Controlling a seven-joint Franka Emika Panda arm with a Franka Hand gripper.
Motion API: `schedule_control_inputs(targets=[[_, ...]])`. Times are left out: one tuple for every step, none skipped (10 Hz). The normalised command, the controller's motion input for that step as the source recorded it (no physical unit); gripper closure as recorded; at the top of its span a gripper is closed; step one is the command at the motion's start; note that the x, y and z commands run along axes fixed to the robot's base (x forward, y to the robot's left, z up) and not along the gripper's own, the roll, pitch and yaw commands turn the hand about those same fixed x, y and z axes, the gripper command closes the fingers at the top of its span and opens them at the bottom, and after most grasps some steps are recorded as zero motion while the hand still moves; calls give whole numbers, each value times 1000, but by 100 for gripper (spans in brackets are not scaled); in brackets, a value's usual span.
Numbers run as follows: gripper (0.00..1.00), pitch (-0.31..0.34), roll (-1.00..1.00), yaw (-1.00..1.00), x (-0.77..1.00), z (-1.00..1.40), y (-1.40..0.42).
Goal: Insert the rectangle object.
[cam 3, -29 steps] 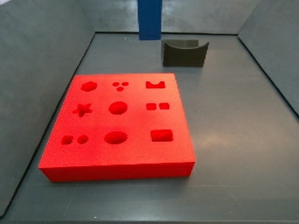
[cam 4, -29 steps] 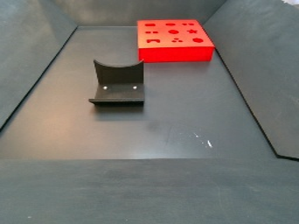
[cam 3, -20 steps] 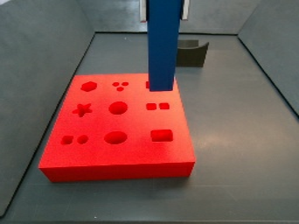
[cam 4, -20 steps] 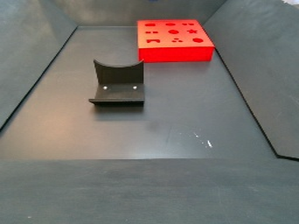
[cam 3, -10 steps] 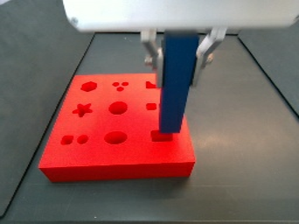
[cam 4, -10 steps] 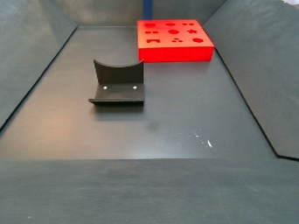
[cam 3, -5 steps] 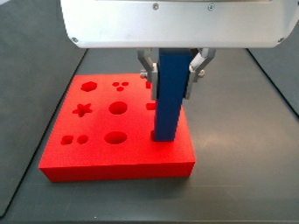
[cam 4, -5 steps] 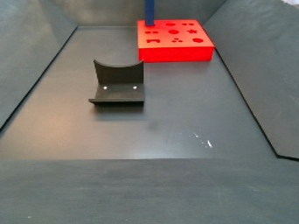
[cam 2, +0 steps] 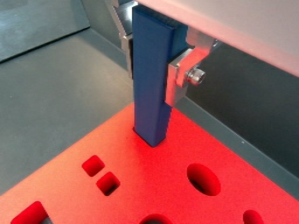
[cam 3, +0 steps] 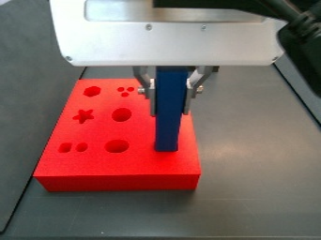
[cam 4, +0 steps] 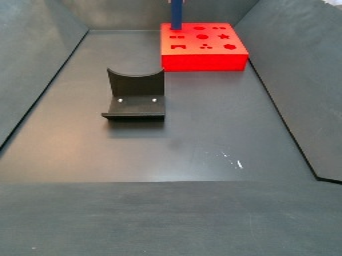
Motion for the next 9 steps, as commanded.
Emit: schedule_control_inputs(targets=[[100, -157, -103, -160, 0, -326, 0], [100, -303, -56, -157, 0, -629, 0], [100, -243, 0, -69, 0, -689, 83], [100, -259, 0, 0, 0, -666, 154], [100, -234, 0, 31, 0, -737, 206], [100, -216, 0, 111, 0, -791, 137], [100, -231, 0, 97, 0, -771, 86], [100, -189, 0, 0, 0, -369, 0], [100, -6, 0, 0, 0, 0, 0]])
